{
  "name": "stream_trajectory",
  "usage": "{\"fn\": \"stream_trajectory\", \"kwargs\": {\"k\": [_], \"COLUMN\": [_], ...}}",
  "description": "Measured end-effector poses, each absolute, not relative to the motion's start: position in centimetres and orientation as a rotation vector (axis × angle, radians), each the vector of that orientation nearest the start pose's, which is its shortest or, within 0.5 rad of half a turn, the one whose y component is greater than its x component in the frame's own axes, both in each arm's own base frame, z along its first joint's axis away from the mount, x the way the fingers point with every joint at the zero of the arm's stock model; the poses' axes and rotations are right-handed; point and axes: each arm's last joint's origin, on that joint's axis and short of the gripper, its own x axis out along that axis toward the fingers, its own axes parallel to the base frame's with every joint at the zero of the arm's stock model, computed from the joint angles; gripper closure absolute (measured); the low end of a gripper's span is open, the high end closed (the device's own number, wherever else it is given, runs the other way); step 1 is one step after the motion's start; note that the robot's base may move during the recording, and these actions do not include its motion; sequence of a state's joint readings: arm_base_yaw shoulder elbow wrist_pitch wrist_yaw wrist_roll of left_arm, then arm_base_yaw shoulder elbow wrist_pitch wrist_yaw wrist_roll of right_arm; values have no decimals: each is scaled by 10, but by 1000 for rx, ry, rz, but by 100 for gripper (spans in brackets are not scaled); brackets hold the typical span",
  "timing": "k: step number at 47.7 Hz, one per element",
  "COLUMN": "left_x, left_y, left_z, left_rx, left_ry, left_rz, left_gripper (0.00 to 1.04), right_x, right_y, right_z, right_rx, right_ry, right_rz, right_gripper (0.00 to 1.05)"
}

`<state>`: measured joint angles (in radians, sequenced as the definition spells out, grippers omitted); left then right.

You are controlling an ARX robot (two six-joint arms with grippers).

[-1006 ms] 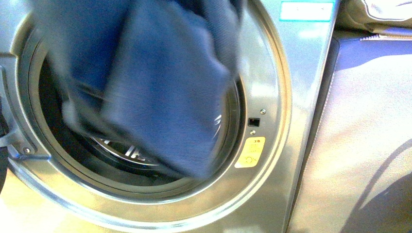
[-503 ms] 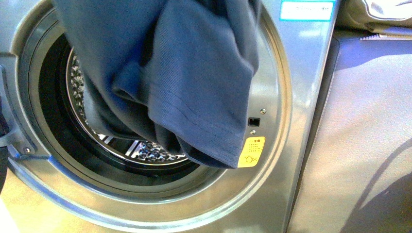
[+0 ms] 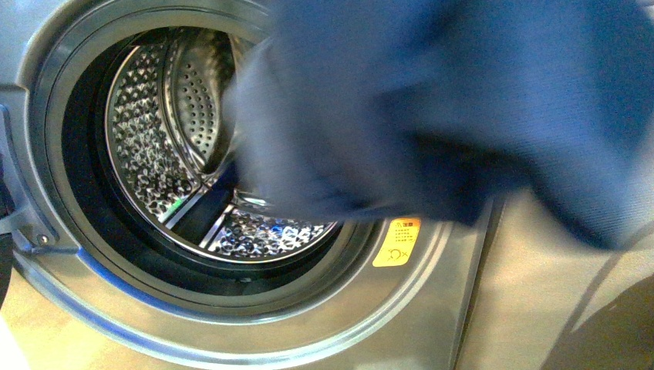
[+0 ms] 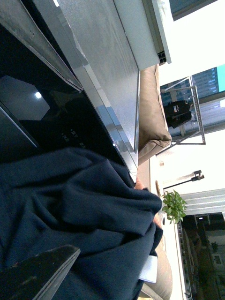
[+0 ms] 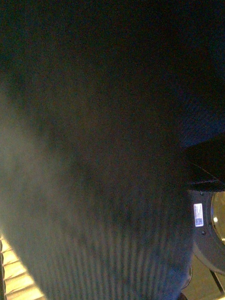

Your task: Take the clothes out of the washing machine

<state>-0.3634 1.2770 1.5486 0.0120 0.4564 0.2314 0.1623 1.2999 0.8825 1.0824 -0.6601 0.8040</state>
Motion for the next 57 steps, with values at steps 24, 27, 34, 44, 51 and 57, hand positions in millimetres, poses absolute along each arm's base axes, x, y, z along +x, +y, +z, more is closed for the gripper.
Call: {"fn": "stream_trajectory", "kwargs": {"k": [24, 27, 34, 44, 51, 57], "left_x": [232, 232, 232, 232, 232, 232], "left_y": [-102, -102, -102, -102, -102, -102], "left_z": [506, 506, 506, 506, 506, 506], "left_rx": [230, 230, 230, 230, 230, 230], "left_ry": [-385, -385, -385, -385, -385, -385], "left_rz": [-778, -777, -777, -777, -777, -777], "left_gripper": [7, 7, 7, 7, 7, 7], "right_x": [219, 214, 210, 219, 225, 230], "right_y": [-59, -73, -105, -144, -156, -163], "right_z": [385, 385, 380, 354, 326, 303], "right_rx": [451, 440, 446, 474, 429, 392], "right_ry": [-334, -330, -286, -102, 38, 120], "right_rz": [735, 687, 559, 278, 163, 103], "right_gripper": [97, 97, 97, 97, 97, 97]}}
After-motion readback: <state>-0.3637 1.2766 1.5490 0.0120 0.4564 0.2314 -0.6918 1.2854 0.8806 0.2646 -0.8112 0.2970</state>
